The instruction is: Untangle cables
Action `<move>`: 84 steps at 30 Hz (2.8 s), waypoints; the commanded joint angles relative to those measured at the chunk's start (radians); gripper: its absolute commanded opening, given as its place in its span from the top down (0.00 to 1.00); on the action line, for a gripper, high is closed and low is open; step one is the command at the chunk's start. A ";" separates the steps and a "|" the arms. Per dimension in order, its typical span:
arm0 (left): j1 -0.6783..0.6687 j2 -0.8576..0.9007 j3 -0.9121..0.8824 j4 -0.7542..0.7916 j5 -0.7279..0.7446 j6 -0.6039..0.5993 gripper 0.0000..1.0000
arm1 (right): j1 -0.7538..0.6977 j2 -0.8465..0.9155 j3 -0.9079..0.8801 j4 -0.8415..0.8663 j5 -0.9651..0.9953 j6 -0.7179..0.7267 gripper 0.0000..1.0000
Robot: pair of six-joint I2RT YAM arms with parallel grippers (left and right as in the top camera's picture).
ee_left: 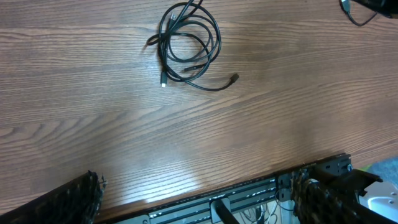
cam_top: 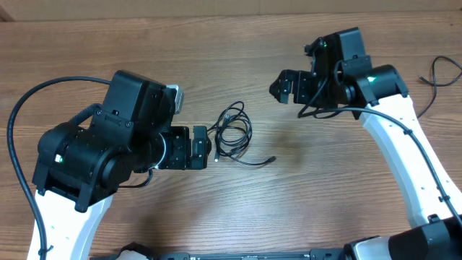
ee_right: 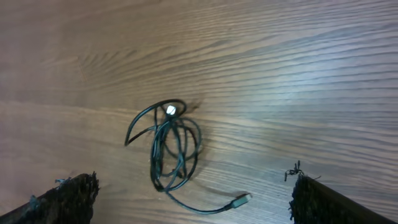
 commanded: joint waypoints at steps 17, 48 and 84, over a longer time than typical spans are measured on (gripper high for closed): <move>-0.006 0.003 -0.005 0.003 0.000 -0.007 0.00 | -0.151 0.001 -0.003 -0.049 0.019 -0.005 0.00; -0.006 0.003 -0.005 0.003 0.000 -0.007 0.00 | -0.151 0.001 -0.002 -0.011 0.044 -0.005 0.00; -0.006 0.003 -0.005 0.003 0.000 -0.007 0.00 | -0.232 -0.009 0.110 -0.097 0.044 -0.005 0.00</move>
